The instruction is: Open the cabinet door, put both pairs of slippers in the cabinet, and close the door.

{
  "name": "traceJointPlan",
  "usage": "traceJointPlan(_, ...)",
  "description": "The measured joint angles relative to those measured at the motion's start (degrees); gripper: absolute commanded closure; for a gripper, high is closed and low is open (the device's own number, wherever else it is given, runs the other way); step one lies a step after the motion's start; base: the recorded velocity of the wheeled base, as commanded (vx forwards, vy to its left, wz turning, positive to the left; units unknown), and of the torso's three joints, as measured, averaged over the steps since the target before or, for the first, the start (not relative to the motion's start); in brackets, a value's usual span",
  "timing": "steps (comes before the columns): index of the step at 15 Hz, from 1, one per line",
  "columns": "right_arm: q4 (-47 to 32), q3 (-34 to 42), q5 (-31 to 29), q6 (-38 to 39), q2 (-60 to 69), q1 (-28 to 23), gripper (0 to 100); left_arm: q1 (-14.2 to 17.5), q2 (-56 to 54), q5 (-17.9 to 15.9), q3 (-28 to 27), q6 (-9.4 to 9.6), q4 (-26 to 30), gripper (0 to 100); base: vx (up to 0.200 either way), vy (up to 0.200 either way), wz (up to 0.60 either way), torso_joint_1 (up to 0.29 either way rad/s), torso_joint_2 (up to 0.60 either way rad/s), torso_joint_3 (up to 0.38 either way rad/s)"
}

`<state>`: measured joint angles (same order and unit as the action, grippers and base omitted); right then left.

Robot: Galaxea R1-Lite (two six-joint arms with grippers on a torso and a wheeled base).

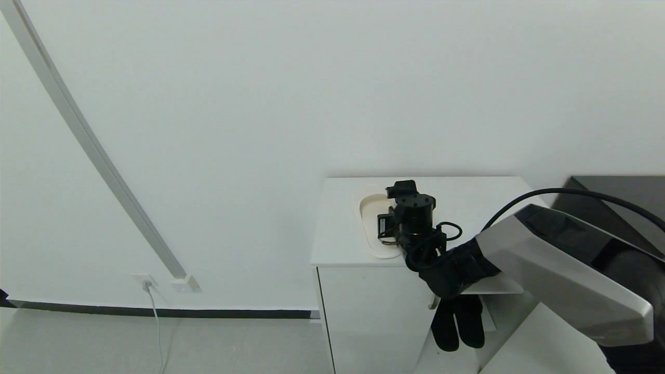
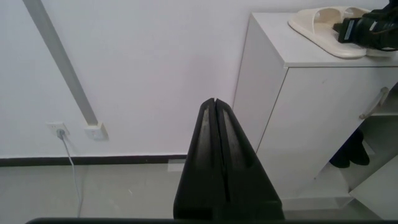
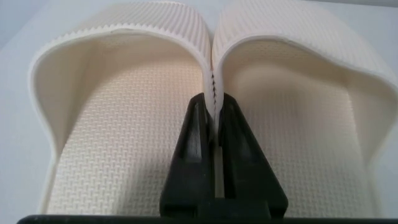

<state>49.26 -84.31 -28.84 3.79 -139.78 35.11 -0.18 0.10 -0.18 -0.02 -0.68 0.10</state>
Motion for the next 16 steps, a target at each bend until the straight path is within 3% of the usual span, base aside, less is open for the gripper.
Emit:
traceJointPlan(7,-0.44,3.39,0.13,-0.1,3.39,0.13,100,0.0,0.0,0.0,0.02,0.0,-0.02,100,0.0,0.0,0.0,0.0,0.0,0.0)
traceJointPlan(13,-0.33,15.38,2.44,-0.76,15.66,1.77,100,0.0,0.0,-0.13,0.02,0.22,0.0,100,0.0,0.0,0.0,0.0,0.0,0.0)
traceJointPlan(16,-0.52,25.42,7.23,-0.89,24.73,3.61,100,0.0,0.0,-0.15,0.02,0.24,0.0,100,0.0,0.0,0.0,0.0,0.0,0.0)
